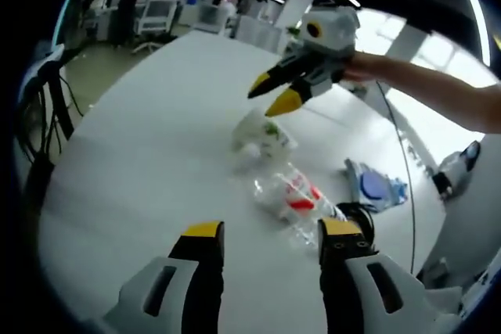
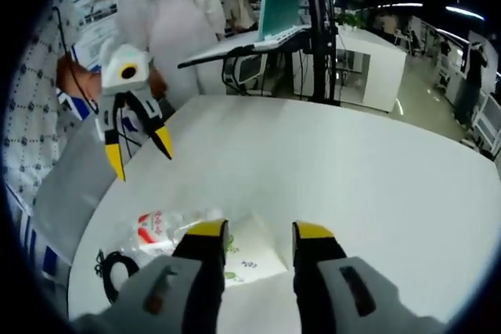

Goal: Arrange the tabletop items into an orderly group along one side of the table until the central work area is clear of visible clutter.

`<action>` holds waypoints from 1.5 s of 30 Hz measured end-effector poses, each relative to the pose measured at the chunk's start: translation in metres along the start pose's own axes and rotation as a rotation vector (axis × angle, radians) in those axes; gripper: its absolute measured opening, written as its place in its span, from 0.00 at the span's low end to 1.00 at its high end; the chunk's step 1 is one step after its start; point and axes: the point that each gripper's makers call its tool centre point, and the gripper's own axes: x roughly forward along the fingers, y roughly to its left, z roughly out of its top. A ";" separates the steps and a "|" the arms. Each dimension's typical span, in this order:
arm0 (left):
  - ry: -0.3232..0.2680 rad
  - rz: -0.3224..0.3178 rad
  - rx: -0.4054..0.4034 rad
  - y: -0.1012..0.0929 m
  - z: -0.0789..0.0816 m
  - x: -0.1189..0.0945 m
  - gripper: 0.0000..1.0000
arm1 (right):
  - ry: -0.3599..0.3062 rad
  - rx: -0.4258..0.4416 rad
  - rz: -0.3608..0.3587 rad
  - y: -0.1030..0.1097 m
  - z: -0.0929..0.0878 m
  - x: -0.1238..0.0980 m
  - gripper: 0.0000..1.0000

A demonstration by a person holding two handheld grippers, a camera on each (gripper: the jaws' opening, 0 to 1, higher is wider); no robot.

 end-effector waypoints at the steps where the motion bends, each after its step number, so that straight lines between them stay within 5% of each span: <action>1: 0.000 0.000 0.000 0.000 0.000 0.001 0.44 | 0.001 0.000 0.000 -0.001 0.000 0.001 0.30; 15: 0.004 -0.006 0.003 -0.001 0.000 0.005 0.41 | 0.051 0.010 0.059 0.003 -0.017 0.000 0.23; 31: 0.010 -0.023 0.009 -0.009 -0.001 0.012 0.40 | 0.061 0.024 0.059 0.004 -0.024 -0.016 0.00; 45: 0.011 -0.031 0.008 -0.012 -0.001 0.012 0.40 | 0.084 0.064 0.095 0.015 -0.029 -0.015 0.00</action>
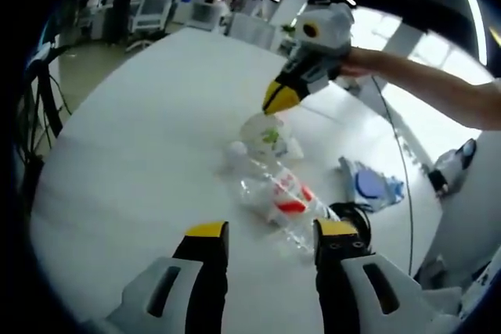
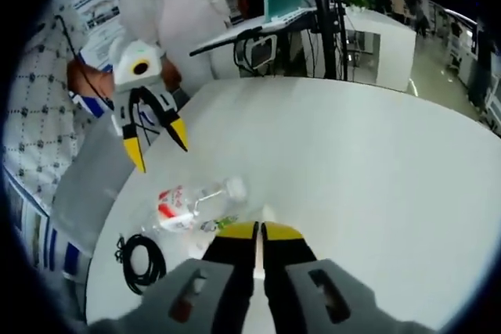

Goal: Arrange the tabletop items into an orderly group along one side of the table until the central work area is clear of visible clutter.

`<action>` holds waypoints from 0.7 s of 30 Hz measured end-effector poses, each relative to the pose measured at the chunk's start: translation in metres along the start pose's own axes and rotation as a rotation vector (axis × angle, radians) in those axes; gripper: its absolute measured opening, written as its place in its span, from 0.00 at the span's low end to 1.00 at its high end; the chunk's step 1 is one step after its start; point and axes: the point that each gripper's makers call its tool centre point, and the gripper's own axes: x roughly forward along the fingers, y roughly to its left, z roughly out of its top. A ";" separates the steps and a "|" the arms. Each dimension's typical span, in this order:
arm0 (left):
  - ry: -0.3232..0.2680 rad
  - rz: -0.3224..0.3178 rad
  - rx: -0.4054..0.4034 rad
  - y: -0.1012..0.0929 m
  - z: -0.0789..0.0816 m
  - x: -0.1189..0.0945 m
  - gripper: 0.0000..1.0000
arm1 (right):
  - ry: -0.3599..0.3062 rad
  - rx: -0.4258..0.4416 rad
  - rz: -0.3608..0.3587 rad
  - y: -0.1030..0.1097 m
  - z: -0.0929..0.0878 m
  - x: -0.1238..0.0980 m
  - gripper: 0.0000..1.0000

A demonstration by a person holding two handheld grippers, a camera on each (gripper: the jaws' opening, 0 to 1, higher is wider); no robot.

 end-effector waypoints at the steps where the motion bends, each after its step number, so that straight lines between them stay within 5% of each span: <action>1: -0.001 -0.001 -0.002 0.000 0.000 0.000 0.40 | 0.002 -0.003 0.004 0.001 -0.001 0.000 0.00; 21: -0.002 -0.014 0.008 -0.008 0.002 0.000 0.39 | 0.023 0.030 0.045 0.035 -0.004 -0.012 0.00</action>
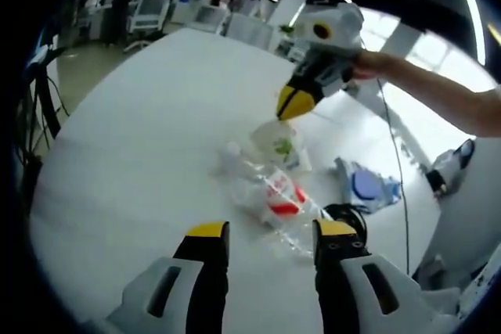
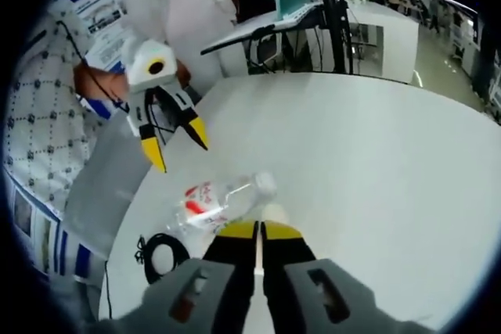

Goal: Arrange the tabletop items into an orderly group along one side of the table until the central work area is clear of visible clutter.

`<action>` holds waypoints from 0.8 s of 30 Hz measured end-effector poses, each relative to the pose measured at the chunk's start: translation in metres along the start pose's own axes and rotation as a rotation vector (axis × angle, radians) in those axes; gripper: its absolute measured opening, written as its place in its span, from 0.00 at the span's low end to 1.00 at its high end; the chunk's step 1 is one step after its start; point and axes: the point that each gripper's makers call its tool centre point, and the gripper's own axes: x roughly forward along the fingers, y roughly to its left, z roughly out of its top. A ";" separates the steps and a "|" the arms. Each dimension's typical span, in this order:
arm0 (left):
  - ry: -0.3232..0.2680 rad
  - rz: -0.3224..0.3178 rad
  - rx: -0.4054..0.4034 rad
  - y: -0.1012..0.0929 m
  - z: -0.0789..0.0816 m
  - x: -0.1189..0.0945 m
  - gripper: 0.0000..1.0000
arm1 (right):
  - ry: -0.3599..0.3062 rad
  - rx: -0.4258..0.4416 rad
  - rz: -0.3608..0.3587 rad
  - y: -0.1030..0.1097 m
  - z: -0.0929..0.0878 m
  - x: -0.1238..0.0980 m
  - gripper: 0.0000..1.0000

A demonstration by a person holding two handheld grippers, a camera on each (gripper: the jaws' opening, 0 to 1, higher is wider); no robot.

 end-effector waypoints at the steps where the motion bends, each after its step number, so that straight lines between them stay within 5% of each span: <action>1: -0.001 0.000 -0.001 0.000 0.000 0.000 0.39 | -0.001 0.006 0.008 0.004 0.000 -0.001 0.00; 14: 0.000 -0.009 0.010 -0.008 0.000 -0.002 0.38 | -0.036 -0.003 -0.033 0.021 -0.003 -0.014 0.00; 24: 0.004 -0.012 0.018 -0.012 0.001 -0.003 0.39 | -0.125 -0.039 -0.159 0.032 0.007 -0.042 0.00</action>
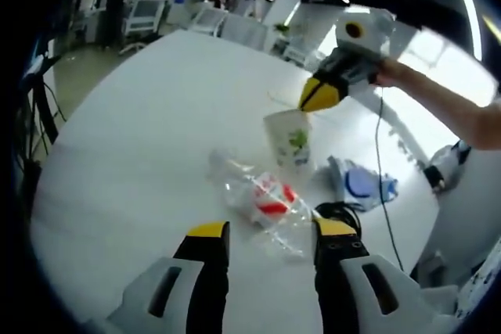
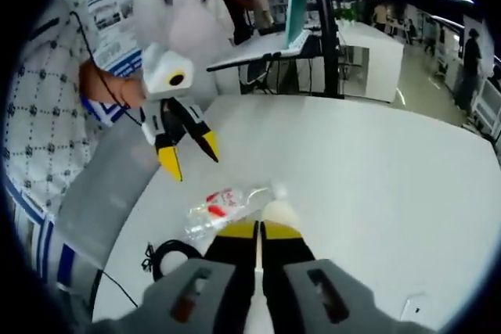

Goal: Arrange the tabletop items into an orderly group along one side of the table until the central work area is clear of visible clutter.

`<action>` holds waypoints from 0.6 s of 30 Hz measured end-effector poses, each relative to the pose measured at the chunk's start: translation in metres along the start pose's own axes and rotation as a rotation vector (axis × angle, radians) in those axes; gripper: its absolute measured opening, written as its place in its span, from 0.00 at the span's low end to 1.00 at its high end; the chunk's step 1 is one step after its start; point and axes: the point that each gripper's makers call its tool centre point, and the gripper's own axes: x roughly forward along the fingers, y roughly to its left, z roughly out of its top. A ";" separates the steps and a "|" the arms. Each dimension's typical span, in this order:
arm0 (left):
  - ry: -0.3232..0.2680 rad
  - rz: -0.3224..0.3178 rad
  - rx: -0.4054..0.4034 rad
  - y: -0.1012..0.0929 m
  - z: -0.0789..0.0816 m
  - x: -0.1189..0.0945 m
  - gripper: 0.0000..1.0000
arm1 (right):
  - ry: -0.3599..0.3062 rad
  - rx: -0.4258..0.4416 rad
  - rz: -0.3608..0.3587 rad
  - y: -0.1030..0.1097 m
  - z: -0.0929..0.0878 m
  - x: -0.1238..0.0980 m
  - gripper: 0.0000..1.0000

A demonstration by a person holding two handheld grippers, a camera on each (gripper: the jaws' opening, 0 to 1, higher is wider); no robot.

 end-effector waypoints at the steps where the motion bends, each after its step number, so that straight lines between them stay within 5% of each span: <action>1: 0.002 -0.001 0.005 -0.001 0.000 0.000 0.39 | -0.005 -0.002 -0.015 0.002 0.001 -0.005 0.00; 18: 0.004 -0.017 0.047 -0.015 0.007 -0.004 0.38 | -0.073 -0.033 -0.334 0.033 -0.007 -0.064 0.00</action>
